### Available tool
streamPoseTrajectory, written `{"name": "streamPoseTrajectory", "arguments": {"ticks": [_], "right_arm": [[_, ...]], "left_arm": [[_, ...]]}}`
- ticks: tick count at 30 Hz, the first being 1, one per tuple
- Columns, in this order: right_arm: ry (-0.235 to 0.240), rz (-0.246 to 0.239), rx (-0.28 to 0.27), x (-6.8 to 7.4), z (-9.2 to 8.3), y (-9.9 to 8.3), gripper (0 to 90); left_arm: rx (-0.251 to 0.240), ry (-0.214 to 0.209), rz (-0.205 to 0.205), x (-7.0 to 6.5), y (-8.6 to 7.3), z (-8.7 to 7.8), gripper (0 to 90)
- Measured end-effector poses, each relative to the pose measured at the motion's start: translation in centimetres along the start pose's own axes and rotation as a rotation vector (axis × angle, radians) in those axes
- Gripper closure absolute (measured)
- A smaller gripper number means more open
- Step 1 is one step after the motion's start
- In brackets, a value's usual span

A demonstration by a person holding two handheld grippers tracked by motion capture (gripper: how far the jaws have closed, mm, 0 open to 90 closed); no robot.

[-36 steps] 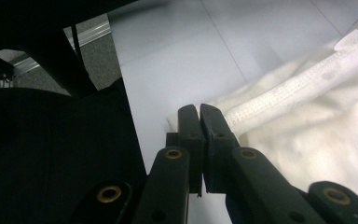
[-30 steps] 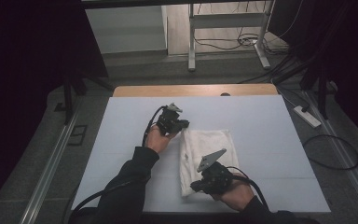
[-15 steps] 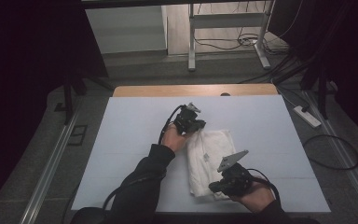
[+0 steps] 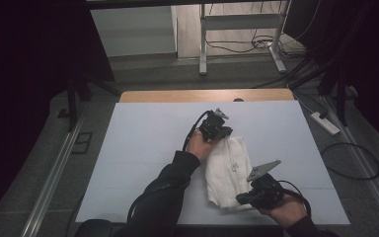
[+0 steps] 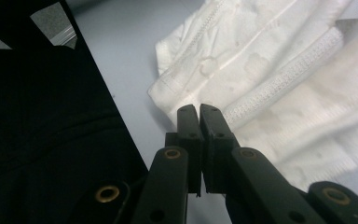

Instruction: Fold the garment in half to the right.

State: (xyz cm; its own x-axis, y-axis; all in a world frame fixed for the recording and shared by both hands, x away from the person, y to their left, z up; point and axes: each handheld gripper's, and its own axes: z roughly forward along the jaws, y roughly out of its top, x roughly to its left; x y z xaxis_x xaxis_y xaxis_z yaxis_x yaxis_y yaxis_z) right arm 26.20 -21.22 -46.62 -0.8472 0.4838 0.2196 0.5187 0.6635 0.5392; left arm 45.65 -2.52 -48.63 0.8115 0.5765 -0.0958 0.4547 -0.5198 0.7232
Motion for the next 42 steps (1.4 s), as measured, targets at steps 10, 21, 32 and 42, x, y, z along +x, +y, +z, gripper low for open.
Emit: {"name": "streamPoseTrajectory", "arguments": {"ticks": [10, 21, 32, 42], "right_arm": [[-0.025, 0.045, 0.009, -0.9, -1.1, -1.6, 86.6], [-0.086, 0.056, 0.04, -1.3, -1.6, -2.9, 83.1], [-0.157, 0.071, 0.021, -1.7, -2.8, -3.8, 65.0], [-0.194, 0.084, -0.035, -1.8, -3.1, -3.7, 52.6]], "left_arm": [[0.008, -0.011, 0.021, -1.3, 1.2, 1.8, 83.9], [-0.008, -0.008, 0.037, -2.2, 2.3, 3.9, 78.8], [-0.039, -0.028, 0.034, -1.5, 2.7, 2.6, 55.9], [-0.042, -0.024, 0.04, -0.6, 1.8, 1.2, 38.2]]}}
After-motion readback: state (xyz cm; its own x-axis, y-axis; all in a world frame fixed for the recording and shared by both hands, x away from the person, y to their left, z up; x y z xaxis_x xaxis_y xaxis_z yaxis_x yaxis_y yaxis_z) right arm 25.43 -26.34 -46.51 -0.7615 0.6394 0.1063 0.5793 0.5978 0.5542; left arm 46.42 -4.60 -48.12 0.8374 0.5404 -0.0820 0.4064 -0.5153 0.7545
